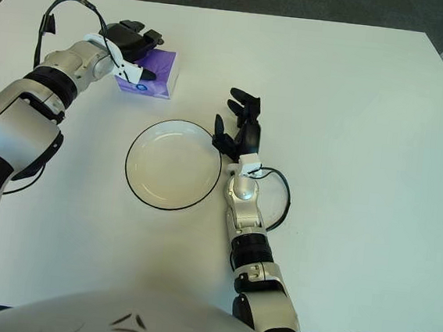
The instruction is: Put the tissue paper into the plate.
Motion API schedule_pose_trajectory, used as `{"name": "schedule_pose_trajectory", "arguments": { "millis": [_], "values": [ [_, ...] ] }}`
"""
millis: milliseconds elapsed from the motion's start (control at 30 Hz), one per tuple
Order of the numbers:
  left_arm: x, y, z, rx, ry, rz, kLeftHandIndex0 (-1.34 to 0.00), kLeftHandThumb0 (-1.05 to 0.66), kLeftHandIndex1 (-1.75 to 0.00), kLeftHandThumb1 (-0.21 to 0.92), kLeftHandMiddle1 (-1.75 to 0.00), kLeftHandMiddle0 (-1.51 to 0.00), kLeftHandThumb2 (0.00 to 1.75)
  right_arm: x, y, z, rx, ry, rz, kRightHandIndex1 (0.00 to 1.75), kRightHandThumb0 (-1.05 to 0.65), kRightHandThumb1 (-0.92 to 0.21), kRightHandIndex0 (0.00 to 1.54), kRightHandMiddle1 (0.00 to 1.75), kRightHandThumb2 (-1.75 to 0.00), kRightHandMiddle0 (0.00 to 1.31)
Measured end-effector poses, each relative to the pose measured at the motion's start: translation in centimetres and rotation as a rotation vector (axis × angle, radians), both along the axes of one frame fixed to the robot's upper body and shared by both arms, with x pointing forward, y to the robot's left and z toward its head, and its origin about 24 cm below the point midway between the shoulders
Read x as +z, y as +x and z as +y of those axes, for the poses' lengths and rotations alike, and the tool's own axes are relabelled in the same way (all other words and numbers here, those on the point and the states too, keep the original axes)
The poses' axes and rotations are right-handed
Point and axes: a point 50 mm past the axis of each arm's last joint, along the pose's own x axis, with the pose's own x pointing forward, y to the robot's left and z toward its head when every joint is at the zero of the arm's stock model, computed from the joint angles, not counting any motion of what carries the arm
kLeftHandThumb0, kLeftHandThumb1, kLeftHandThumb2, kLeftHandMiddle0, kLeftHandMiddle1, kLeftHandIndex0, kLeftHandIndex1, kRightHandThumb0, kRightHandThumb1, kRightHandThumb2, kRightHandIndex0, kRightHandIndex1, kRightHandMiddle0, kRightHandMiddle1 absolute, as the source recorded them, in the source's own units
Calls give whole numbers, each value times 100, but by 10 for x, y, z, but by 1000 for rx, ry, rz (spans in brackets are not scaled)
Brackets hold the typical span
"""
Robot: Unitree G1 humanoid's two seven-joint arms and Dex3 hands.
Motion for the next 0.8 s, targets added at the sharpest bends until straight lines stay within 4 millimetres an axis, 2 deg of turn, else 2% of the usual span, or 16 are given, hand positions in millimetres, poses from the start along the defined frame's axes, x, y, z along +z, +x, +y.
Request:
{"name": "schedule_pose_trajectory", "arguments": {
  "millis": [367,800],
  "values": [
    [-1,-1,4,24,-1,107,0,-105,-22,91,0,0,9,0,0,0,4,-1,0,82,-44,-75,34,110,-77,0],
    [-1,-1,9,56,44,176,0,-105,-4,92,0,0,12,0,0,1,15,-6,1,81,-44,-75,34,109,-78,0]
  ]
}}
